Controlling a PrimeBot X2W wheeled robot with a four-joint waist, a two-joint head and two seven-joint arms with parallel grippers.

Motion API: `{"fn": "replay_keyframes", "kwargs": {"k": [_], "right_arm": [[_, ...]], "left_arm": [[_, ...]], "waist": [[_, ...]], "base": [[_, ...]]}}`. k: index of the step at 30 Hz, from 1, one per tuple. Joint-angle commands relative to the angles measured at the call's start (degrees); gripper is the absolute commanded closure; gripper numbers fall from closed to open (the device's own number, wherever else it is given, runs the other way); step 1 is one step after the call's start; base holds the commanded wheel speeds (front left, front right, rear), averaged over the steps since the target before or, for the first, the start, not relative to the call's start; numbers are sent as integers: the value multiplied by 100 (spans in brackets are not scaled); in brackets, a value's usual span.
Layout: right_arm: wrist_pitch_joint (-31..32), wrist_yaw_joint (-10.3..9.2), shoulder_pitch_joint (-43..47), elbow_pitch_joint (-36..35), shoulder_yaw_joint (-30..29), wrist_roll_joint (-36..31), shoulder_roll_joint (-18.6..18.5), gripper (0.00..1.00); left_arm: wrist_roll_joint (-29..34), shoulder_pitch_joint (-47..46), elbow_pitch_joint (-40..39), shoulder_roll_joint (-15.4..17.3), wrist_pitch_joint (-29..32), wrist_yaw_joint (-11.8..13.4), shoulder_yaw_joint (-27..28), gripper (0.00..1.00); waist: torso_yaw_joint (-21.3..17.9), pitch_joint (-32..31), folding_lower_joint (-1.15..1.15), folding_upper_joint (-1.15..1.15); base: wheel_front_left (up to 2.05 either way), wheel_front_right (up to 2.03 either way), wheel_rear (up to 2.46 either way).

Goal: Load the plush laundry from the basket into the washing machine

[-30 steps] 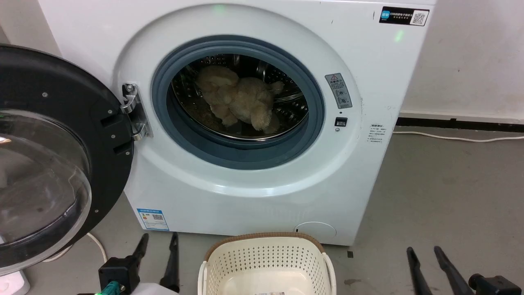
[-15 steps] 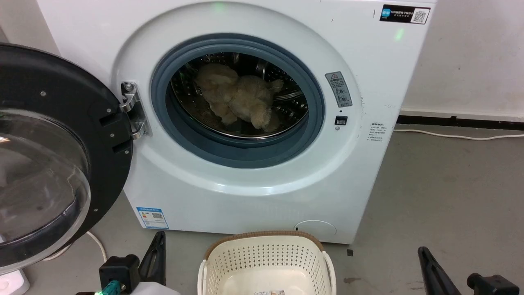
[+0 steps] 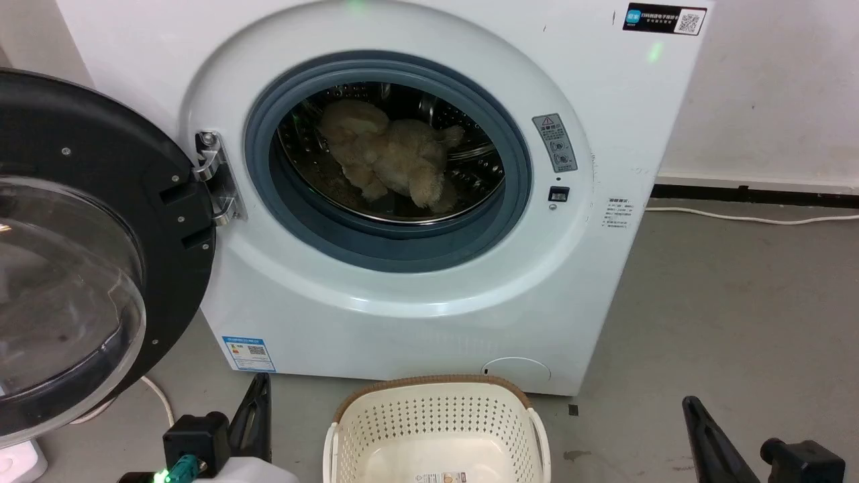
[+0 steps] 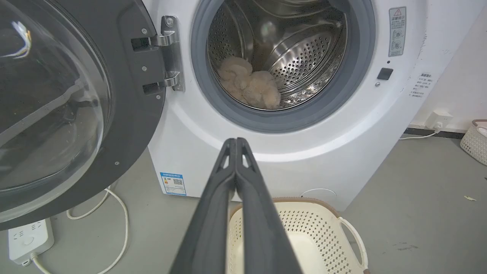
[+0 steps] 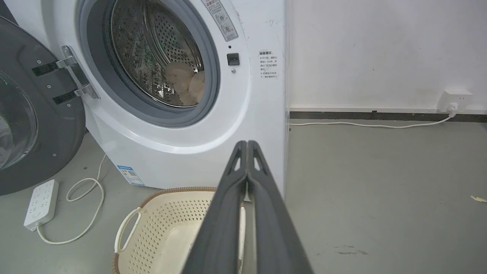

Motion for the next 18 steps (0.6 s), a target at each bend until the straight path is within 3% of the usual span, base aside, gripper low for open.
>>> {"fn": "replay_keyframes", "kwargs": {"k": [1,18], "right_arm": [[18,1,-126,19,13,-65,-2,100],[77,2,-286,56,31,-219,-3,100]], "left_arm": [[85,-75,12,-51,11,-45,62,100],[365,-139,41,-230,53,-217,270,100]], "waist": [[-1,6,-1,0],[-14,62,-1,0]], "base": [[0,0,0],[0,0,0]]}}
